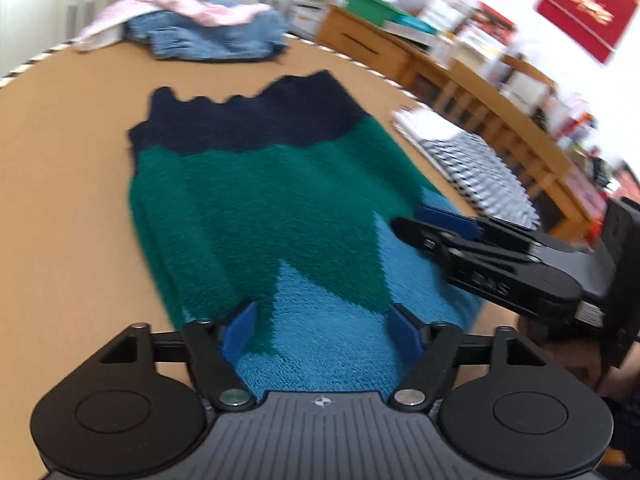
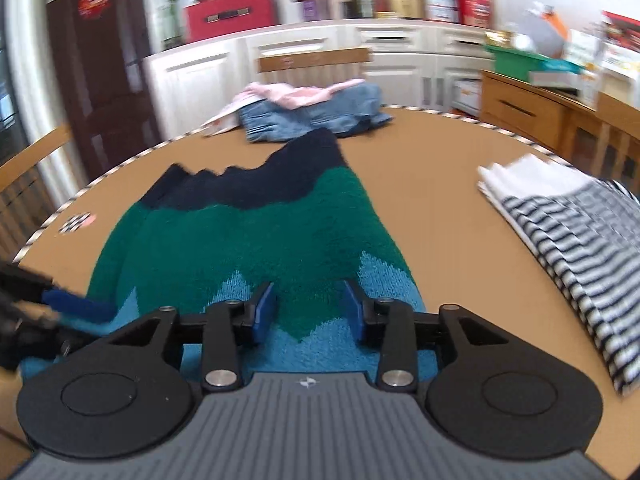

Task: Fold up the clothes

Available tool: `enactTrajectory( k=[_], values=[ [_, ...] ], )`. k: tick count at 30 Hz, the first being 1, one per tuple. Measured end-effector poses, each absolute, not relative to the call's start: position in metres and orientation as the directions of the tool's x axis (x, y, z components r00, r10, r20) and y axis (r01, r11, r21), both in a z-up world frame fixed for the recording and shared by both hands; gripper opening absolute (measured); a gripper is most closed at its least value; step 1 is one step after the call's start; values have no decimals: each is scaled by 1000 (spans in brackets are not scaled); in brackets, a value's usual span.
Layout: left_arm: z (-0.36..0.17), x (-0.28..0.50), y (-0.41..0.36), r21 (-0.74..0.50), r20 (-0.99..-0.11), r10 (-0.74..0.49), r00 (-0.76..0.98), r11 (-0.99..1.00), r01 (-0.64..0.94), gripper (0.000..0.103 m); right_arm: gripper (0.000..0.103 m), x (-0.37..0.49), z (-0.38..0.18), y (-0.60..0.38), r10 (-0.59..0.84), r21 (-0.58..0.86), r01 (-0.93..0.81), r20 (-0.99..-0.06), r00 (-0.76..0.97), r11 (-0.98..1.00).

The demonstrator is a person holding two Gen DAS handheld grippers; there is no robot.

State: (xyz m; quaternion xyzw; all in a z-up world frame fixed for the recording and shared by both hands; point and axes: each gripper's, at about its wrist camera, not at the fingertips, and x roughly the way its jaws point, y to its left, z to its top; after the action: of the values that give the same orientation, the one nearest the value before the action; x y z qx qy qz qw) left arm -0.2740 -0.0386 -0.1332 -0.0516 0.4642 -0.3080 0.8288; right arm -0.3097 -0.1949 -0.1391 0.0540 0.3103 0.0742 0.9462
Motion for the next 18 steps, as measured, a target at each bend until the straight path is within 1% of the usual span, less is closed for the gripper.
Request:
enactTrajectory(
  k=[1, 2, 3, 5, 6, 7, 9, 11, 14, 16, 18],
  values=[
    [-132, -270, -35, -396, -731, -589, 344, 777, 488, 84, 45, -312, -133, -194, 153, 196, -45, -586, 796, 980],
    [-127, -263, -30, -419, -729, -614, 301, 749, 514, 84, 54, -315, -127, -194, 133, 243, 19, -593, 794, 970],
    [-117, -257, -19, -450, -712, -648, 269, 716, 534, 83, 60, -321, -119, -196, 121, 341, 105, -581, 805, 934],
    [-96, -246, 5, -510, -673, -711, 203, 645, 570, 90, 85, -344, -106, -201, 67, 562, 269, -505, 861, 782],
    [-87, -238, 18, -529, -644, -742, 187, 608, 592, 98, 89, -359, -103, -202, 33, 653, 321, -470, 882, 686],
    [-79, -230, 32, -546, -615, -770, 169, 571, 613, 103, 89, -374, -106, -204, 31, 723, 349, -455, 890, 596],
    [-73, -203, 50, -573, -609, -784, 117, 537, 619, 102, 89, -402, -113, -207, 21, 834, 386, -428, 903, 394],
    [-73, -171, 60, -629, -605, -796, 38, 506, 590, 102, 89, -429, -129, -211, 49, 885, 395, -418, 907, 249],
    [-75, -122, 69, -708, -573, -817, -63, 455, 539, 102, 90, -462, -152, -225, 64, 911, 407, -411, 909, 64],
    [-74, -90, 69, -707, -565, -823, -56, 449, 547, 102, 91, -474, -166, -231, 75, 912, 411, -410, 909, 0],
    [-77, -59, 65, -695, -585, -810, -48, 469, 545, 102, 91, -478, -175, -231, 72, 898, 440, -438, 896, -15]
  ],
)
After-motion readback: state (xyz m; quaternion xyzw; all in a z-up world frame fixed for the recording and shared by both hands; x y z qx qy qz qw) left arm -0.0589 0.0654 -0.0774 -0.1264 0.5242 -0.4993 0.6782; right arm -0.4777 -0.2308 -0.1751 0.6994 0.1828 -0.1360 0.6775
